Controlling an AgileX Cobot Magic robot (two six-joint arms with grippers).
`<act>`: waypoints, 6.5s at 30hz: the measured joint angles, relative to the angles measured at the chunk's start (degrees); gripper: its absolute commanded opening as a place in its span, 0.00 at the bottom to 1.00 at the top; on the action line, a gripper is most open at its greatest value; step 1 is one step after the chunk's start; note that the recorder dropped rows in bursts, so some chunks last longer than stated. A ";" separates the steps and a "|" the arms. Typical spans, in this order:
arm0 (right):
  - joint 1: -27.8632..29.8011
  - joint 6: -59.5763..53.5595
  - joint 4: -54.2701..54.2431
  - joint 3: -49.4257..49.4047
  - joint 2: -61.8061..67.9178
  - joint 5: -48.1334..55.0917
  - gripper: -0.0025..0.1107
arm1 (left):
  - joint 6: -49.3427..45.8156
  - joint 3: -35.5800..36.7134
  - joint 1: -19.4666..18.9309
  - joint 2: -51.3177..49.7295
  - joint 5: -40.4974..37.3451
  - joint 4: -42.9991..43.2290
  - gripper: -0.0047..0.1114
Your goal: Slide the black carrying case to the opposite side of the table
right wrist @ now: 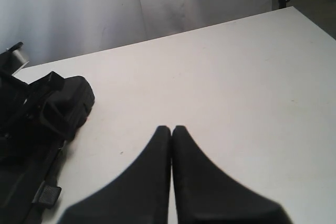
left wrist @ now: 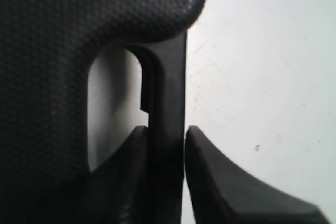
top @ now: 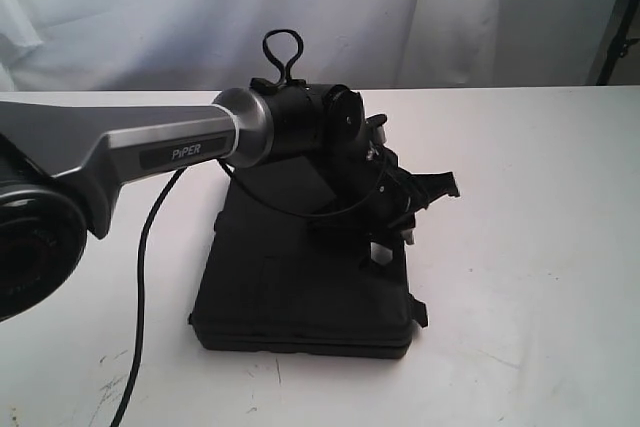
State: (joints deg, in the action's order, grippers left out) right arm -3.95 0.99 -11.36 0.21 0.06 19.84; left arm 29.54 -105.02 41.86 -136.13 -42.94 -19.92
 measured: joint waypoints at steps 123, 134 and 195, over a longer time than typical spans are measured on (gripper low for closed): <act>0.00 0.00 0.00 0.00 0.00 0.00 0.02 | -12.15 91.34 -44.12 124.60 23.62 24.43 0.04; 0.00 0.00 0.00 0.00 0.00 0.00 0.02 | -20.83 100.05 -44.12 130.85 26.89 18.33 0.04; 0.00 -0.99 1.09 0.00 0.00 -4.35 0.02 | -20.95 104.74 -44.12 135.87 26.34 22.00 0.04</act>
State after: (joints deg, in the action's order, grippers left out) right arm -3.95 0.00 -10.28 0.21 0.06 15.49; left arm 8.59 -0.28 -2.26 -0.27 -16.60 2.09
